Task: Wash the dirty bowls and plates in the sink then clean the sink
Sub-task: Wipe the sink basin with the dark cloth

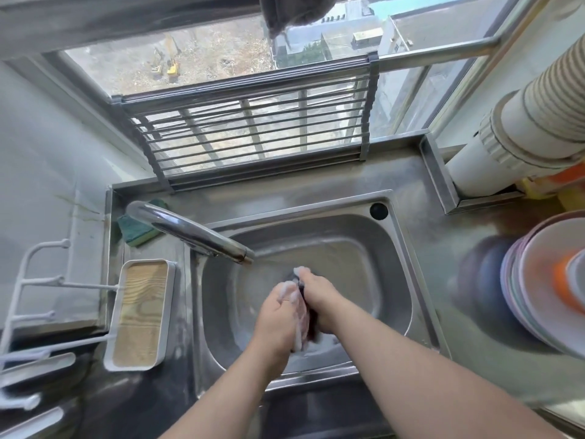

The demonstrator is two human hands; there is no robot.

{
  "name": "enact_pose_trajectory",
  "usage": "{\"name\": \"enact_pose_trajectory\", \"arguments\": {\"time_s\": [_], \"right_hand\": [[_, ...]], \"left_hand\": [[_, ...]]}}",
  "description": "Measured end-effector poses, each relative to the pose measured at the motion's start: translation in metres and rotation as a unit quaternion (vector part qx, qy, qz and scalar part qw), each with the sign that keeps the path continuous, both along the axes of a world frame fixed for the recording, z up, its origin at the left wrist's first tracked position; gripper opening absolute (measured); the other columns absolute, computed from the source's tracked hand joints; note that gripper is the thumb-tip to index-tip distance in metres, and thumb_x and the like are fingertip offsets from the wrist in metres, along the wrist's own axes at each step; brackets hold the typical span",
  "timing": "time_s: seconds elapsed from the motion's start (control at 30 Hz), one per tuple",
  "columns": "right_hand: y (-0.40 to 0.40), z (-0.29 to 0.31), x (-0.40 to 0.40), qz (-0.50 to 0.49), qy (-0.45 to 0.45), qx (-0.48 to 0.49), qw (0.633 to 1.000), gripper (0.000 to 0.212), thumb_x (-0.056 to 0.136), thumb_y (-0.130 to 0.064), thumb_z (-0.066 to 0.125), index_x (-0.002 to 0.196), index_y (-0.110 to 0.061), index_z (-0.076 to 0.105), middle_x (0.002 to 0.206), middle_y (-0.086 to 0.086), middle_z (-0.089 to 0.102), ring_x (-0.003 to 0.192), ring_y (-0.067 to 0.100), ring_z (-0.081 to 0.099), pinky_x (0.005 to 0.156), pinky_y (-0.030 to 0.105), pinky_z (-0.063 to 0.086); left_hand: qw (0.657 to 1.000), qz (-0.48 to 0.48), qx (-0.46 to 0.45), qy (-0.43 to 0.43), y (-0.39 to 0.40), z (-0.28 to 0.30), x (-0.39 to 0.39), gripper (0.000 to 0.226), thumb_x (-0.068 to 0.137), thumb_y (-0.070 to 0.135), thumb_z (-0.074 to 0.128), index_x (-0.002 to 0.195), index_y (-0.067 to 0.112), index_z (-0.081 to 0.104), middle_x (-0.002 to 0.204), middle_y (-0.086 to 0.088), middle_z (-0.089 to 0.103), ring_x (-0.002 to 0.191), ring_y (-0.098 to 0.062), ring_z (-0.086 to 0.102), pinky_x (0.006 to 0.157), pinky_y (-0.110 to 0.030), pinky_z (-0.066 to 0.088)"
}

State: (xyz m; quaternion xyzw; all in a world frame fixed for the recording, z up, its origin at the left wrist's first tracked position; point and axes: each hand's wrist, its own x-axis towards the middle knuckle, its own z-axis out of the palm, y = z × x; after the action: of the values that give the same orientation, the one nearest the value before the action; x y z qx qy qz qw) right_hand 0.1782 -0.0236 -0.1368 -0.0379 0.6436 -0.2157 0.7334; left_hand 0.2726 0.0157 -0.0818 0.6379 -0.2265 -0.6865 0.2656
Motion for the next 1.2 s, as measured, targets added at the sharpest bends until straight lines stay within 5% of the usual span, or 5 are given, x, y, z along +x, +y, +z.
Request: {"name": "enact_pose_trajectory", "arguments": {"time_s": [0.3, 0.43, 0.63, 0.97, 1.2], "right_hand": [[0.016, -0.002, -0.073, -0.031, -0.107, 0.008, 0.994, 0.071, 0.089, -0.078, 0.057, 0.122, -0.015, 0.068, 0.12, 0.022, 0.074, 0.109, 0.04, 0.071, 0.095, 0.057, 0.057], [0.022, -0.012, -0.077, 0.144, 0.064, -0.119, 0.98, 0.026, 0.086, -0.01, 0.078, 0.111, -0.013, 0.073, 0.1, 0.019, 0.072, 0.081, 0.033, 0.069, 0.081, 0.058, 0.058], [0.002, -0.006, -0.121, 0.412, 0.412, -0.185, 0.791, 0.03, 0.106, -0.036, 0.044, 0.126, -0.036, 0.066, 0.125, 0.002, 0.071, 0.112, 0.032, 0.065, 0.084, 0.033, 0.048], [-0.036, -0.042, -0.088, 0.389, 0.553, -0.299, 0.673, 0.034, 0.102, -0.038, 0.054, 0.135, -0.033, 0.055, 0.126, 0.006, 0.048, 0.112, 0.035, 0.048, 0.082, 0.046, 0.05], [-0.02, -0.12, -0.058, 0.422, 0.467, -0.154, 0.761, 0.069, 0.099, -0.043, 0.05, 0.159, -0.019, 0.026, 0.17, 0.012, 0.012, 0.155, 0.042, 0.012, 0.125, 0.049, 0.018]], "left_hand": [[0.999, -0.016, -0.029, -0.01, -0.025, 0.01, 0.051, 0.015, 0.114, 0.025, 0.043, 0.115, 0.018, 0.057, 0.105, -0.007, 0.07, 0.096, -0.021, 0.068, 0.09, -0.047, 0.055], [0.996, -0.036, -0.013, -0.077, -0.012, -0.012, 0.054, 0.011, 0.113, 0.024, 0.044, 0.114, 0.022, 0.055, 0.109, -0.008, 0.068, 0.094, -0.021, 0.068, 0.078, -0.043, 0.056], [0.998, 0.002, 0.036, -0.061, 0.007, -0.04, 0.041, 0.016, 0.113, 0.017, 0.038, 0.111, 0.022, 0.054, 0.113, -0.018, 0.063, 0.098, -0.032, 0.065, 0.083, -0.062, 0.058], [0.989, 0.032, -0.001, -0.143, -0.018, -0.095, 0.026, 0.049, 0.106, 0.024, 0.051, 0.152, 0.038, 0.04, 0.133, -0.002, 0.061, 0.114, -0.015, 0.06, 0.102, -0.044, 0.05], [0.715, -0.401, -0.362, -0.444, 0.037, -0.078, 0.141, 0.047, 0.083, 0.031, 0.058, 0.13, 0.038, 0.06, 0.126, 0.015, 0.053, 0.112, -0.008, 0.053, 0.072, -0.033, 0.058]]}}
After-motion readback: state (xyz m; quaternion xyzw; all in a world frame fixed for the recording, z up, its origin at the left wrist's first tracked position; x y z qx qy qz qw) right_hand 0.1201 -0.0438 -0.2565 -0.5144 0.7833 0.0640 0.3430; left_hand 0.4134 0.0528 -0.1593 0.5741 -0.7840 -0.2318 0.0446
